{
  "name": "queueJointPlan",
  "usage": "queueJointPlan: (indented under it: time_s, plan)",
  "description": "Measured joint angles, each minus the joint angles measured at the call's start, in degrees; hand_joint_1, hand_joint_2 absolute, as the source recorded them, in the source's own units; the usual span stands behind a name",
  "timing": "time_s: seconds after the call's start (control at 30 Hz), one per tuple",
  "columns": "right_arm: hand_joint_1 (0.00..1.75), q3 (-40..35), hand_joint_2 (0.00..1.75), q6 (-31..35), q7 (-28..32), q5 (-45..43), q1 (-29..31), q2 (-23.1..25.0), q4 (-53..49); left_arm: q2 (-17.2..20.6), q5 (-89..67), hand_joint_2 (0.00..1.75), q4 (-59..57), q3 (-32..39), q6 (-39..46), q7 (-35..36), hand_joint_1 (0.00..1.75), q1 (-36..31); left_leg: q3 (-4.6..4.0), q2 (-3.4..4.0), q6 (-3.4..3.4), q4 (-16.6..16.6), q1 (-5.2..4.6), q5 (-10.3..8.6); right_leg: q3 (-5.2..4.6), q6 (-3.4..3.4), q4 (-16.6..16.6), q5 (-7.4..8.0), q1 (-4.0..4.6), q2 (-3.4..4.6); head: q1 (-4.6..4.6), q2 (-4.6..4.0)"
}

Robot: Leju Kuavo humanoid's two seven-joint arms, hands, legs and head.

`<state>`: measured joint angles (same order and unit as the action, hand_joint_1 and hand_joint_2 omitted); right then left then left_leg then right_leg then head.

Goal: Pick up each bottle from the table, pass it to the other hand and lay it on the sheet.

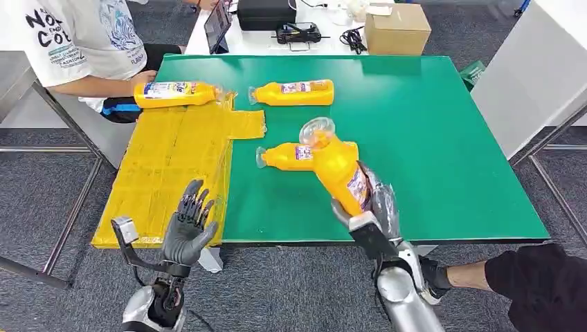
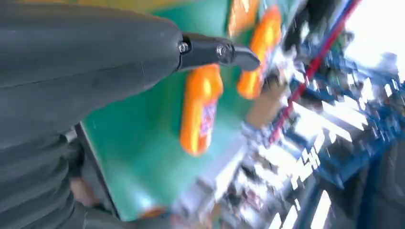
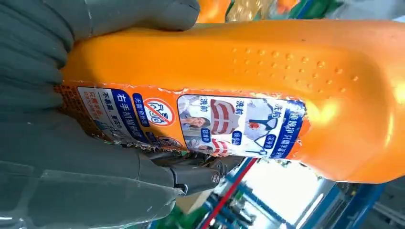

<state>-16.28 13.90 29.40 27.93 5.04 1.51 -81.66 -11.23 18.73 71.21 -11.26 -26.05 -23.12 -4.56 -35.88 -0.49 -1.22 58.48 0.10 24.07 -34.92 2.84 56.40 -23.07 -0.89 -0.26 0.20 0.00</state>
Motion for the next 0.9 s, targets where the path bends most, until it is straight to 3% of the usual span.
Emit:
queueJointPlan:
  time_s: [0.53,0.9]
  plan:
    - [1.75,-1.47,1.75,-3.12,2.01,0.46,-2.33,6.93,5.07,1.24,-10.56,1.75,4.52,-8.83,5.57,-3.13,0.00,0.59,-0.01,0.00,0.01,-0.01,0.01,0.00,0.01,0.00,0.00,0.00,0.01,0.00,0.02,0.00]
    - [1.75,-8.07,1.75,-5.57,2.27,1.42,0.11,10.29,13.25,0.44,-9.31,1.75,3.15,-12.78,4.81,-1.84,0.00,0.85,0.00,0.03,0.01,-0.01,0.01,0.00,-0.01,-0.01,0.01,-0.01,0.01,0.02,0.02,0.00]
